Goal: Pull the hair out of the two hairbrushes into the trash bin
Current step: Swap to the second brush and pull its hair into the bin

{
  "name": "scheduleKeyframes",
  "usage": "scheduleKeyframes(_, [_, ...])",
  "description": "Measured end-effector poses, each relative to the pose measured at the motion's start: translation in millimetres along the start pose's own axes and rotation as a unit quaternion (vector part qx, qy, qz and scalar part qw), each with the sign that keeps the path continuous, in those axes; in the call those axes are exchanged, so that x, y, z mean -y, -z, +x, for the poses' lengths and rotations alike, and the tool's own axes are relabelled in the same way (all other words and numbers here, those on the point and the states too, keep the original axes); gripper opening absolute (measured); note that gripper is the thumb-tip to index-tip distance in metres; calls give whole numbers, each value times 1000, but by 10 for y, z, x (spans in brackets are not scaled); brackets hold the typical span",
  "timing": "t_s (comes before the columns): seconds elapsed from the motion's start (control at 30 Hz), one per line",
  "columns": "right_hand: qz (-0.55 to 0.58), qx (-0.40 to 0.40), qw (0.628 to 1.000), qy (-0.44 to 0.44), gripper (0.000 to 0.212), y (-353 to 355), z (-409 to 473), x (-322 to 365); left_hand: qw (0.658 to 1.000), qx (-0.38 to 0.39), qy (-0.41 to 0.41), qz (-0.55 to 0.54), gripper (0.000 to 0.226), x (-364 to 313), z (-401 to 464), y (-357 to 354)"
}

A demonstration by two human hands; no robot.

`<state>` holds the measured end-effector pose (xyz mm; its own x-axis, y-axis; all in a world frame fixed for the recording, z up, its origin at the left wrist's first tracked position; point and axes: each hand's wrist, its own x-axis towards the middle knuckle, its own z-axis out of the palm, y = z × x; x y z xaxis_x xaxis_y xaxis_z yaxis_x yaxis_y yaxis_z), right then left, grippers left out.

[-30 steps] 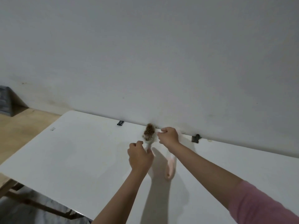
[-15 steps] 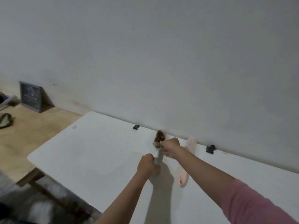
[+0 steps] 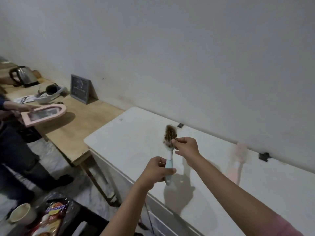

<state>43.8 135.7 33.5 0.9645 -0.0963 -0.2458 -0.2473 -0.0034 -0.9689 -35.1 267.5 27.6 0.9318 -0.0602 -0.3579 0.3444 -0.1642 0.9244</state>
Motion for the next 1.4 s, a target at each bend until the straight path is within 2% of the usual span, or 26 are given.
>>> scheduleKeyframes(0.2, [3, 54, 998, -17, 8, -873, -524, -174, 995, -40, 30, -85, 33, 346, -632, 701])
scheduleKeyframes(0.47, [-47, 109, 992, -30, 8, -1746, -1051, -603, 987, -68, 56, -136, 21, 1081, -1135, 1412])
scheduleKeyframes(0.57, [-55, 132, 989, -40, 5, -2002, -1178, -894, 982, -83, 62, -156, 40, 1427, -1264, 1568])
scheduleKeyframes(0.63, [-65, 141, 987, -47, 14, -2151, -1247, -1129, 978, -93, 64, -173, 52, 1678, -1316, 1631])
scheduleKeyframes(0.7, [-73, 144, 986, -52, 20, -2275, -1294, -1383, 973, -109, 64, -194, 42, 1965, -1328, 1664])
scheduleKeyframes(0.77, [-78, 146, 985, -54, 19, -2336, -1302, -1563, 970, -118, 70, -200, 39, 2156, -1339, 1684])
scheduleKeyframes(0.87, [-85, 159, 982, -57, 23, -2372, -1304, -1870, 970, -130, 67, -194, 51, 2456, -1340, 1642])
scheduleKeyframes(1.03, [-62, 169, 981, -73, 22, -2319, -1244, -2271, 969, -150, 61, -186, 42, 2870, -1260, 1509])
scheduleKeyframes(1.17, [-85, 155, 982, -61, 29, -2316, -1142, -2486, 973, -158, 52, -163, 34, 3056, -1199, 1376])
scheduleKeyframes(1.3, [-102, 168, 979, -61, 39, -2221, -1222, -2721, 976, -155, 37, -150, 39, 3225, -1345, 1122])
scheduleKeyframes(1.4, [-94, 160, 979, -82, 28, -2102, -1408, -2806, 979, -150, 41, -135, 37, 3324, -1598, 934])
